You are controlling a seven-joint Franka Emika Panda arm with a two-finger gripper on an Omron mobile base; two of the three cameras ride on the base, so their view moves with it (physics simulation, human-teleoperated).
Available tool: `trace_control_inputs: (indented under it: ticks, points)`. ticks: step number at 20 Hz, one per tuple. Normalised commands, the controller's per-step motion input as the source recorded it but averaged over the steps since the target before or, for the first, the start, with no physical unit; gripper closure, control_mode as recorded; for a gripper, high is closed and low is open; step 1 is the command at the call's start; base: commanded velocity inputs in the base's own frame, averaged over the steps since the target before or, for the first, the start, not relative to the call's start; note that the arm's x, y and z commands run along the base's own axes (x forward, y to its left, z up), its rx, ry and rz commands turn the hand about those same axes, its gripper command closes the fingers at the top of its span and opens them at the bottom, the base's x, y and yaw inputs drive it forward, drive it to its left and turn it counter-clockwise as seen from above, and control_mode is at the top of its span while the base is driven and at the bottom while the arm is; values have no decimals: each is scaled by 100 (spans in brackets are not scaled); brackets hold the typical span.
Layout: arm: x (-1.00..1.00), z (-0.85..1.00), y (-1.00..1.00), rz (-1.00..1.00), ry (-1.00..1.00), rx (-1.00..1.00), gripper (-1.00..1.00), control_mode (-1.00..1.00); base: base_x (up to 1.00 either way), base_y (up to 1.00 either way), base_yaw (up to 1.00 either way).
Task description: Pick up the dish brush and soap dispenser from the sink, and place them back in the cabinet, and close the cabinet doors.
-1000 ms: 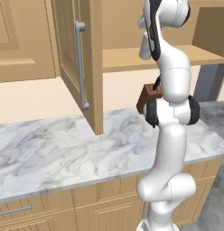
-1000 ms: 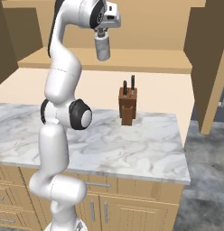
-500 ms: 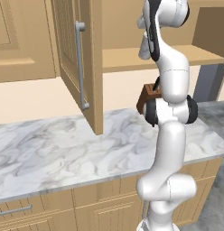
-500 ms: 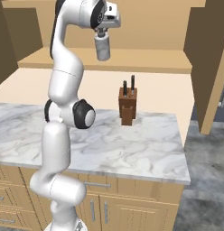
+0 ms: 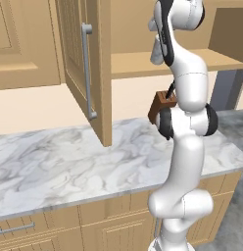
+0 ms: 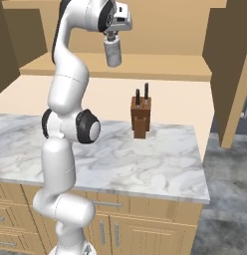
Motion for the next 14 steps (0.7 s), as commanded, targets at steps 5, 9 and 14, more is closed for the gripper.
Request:
trace_control_inputs:
  ticks: [5,9,14]
  points:
    - [0,0,0,0,0,0,100,-100,0,0,0]
    - [0,-5,0,0,0,0,100,-100,0,0,0]
    - [0,-20,0,0,0,0,100,-100,0,0,0]
